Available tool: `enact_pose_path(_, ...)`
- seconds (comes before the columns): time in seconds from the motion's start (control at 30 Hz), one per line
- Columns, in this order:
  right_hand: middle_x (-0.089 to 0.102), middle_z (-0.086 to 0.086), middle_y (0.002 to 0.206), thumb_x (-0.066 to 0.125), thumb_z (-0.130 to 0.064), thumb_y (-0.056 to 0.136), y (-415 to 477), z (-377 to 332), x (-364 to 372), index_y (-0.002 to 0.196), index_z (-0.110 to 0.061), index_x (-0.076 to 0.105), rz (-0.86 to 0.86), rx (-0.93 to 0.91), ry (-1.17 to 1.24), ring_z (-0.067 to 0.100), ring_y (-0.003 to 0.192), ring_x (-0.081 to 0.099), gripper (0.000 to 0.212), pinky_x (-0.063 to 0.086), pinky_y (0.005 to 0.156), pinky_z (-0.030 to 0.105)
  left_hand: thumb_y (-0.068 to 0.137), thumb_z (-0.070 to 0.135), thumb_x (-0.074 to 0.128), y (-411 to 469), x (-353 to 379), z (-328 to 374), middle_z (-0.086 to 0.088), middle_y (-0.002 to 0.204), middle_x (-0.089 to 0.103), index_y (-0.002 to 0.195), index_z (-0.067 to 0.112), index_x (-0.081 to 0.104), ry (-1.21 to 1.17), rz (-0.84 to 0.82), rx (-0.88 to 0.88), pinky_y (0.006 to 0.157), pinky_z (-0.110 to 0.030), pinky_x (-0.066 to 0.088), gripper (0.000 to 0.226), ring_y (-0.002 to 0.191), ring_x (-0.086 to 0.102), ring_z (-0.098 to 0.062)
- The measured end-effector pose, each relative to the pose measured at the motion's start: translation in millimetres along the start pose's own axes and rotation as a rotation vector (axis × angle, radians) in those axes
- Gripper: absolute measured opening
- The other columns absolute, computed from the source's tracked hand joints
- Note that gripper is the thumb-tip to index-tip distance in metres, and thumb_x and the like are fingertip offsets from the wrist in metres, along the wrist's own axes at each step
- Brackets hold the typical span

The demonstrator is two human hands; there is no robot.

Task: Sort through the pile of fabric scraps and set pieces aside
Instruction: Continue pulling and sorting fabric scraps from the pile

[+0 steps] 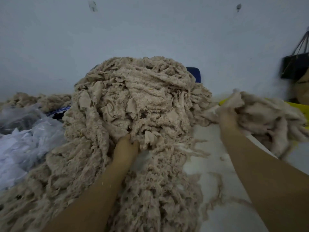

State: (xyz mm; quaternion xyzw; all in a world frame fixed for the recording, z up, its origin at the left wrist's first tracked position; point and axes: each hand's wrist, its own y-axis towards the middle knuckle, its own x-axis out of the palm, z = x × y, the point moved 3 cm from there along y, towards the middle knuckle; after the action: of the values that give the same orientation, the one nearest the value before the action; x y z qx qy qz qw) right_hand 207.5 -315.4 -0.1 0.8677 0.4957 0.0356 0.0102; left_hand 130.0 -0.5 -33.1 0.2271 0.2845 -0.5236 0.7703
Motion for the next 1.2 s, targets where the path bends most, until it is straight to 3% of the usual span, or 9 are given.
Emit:
enact_pose_path(0.2,0.055,0.008,0.086,0.036,-0.028,0.102,-62,-12,64,0.09,-0.011,0.06,-0.338,-0.123,-0.298,0.023,0.077,0.049,0.032,0.038,0.061,0.028,0.101,0.023,0.053,-5,30,40,-0.009,0.072,0.042,0.076,0.012,0.041,-0.185,-0.106,0.041,0.05,-0.021,0.03,0.03,0.063,0.041,-0.017)
enact_pose_path(0.23,0.053,0.011,0.089,0.036,-0.029,0.103,-70,-8,68,0.096,-0.011,0.062,-0.396,-0.115,-0.325,0.004,0.074,0.028,0.032,0.041,0.064,0.023,0.1,0.026,0.054,-6,33,43,-0.009,0.077,0.043,0.079,0.014,0.043,-0.233,-0.108,0.036,0.054,-0.023,0.032,0.027,0.066,0.044,-0.017)
enact_pose_path(0.27,0.058,0.011,0.1,0.036,-0.031,0.103,-77,-3,71,0.103,-0.013,0.062,-0.458,-0.108,-0.358,0.015,0.109,0.047,0.031,0.044,0.068,0.022,0.1,0.029,0.055,-6,35,44,-0.007,0.085,0.05,0.09,0.014,0.052,-0.293,-0.113,0.027,0.062,-0.026,0.037,0.019,0.075,0.051,-0.018)
enact_pose_path(0.3,0.061,0.006,0.107,0.037,-0.034,0.103,-85,3,74,0.108,-0.019,0.06,-0.523,-0.104,-0.386,0.007,0.081,0.053,0.028,0.045,0.07,0.024,0.1,0.033,0.057,-7,35,45,-0.003,0.097,0.058,0.109,0.014,0.059,-0.359,-0.122,0.003,0.072,-0.029,0.045,0.021,0.089,0.059,-0.018)
enact_pose_path(0.4,0.056,-0.006,0.115,0.039,-0.043,0.102,-108,18,82,0.128,-0.024,0.052,-0.652,-0.086,-0.43,0.005,0.092,0.053,0.034,0.039,0.074,0.024,0.098,0.035,0.06,-11,35,42,0.0,0.141,0.056,0.149,0.015,0.044,-0.585,-0.141,-0.051,0.104,-0.042,0.049,0.057,0.123,0.057,-0.022)
enact_pose_path(0.57,0.042,-0.001,0.073,0.041,-0.033,0.104,-122,26,84,0.076,-0.02,0.039,-0.537,-0.207,-0.464,0.011,0.06,0.038,0.032,0.028,0.046,0.019,0.1,0.027,0.058,-18,25,37,-0.005,0.122,0.069,0.12,0.023,0.063,-0.807,-0.114,-0.019,0.095,-0.045,0.056,0.021,0.105,0.069,-0.021)
enact_pose_path(0.87,0.038,0.005,0.07,0.042,-0.03,0.101,-114,32,54,0.075,-0.019,0.035,-0.255,-0.009,-0.089,0.018,0.06,0.034,0.029,0.031,0.061,0.033,0.097,0.034,0.064,-23,-18,-8,0.005,0.101,0.074,0.098,0.029,0.063,-1.092,0.009,-0.171,0.084,-0.037,0.058,0.005,0.095,0.072,-0.017)
enact_pose_path(1.07,0.056,0.0,0.094,0.051,-0.04,0.097,-139,12,65,0.088,-0.027,0.045,-0.318,-0.318,-0.142,0.011,0.077,0.056,0.017,0.044,0.062,0.027,0.099,0.03,0.058,-50,-7,15,0.022,0.096,0.073,0.092,0.047,0.069,-0.556,-0.051,0.365,0.073,-0.019,0.056,0.021,0.084,0.069,0.002)
enact_pose_path(1.2,0.06,-0.002,0.084,0.053,-0.048,0.095,-154,20,82,0.085,-0.025,0.055,-0.581,-0.04,-0.132,0.012,0.078,0.059,0.025,0.042,0.065,0.028,0.093,0.008,0.053,-66,3,30,0.015,0.087,0.068,0.105,0.036,0.073,-0.256,-0.134,0.722,0.07,-0.013,0.045,0.036,0.081,0.061,0.0)
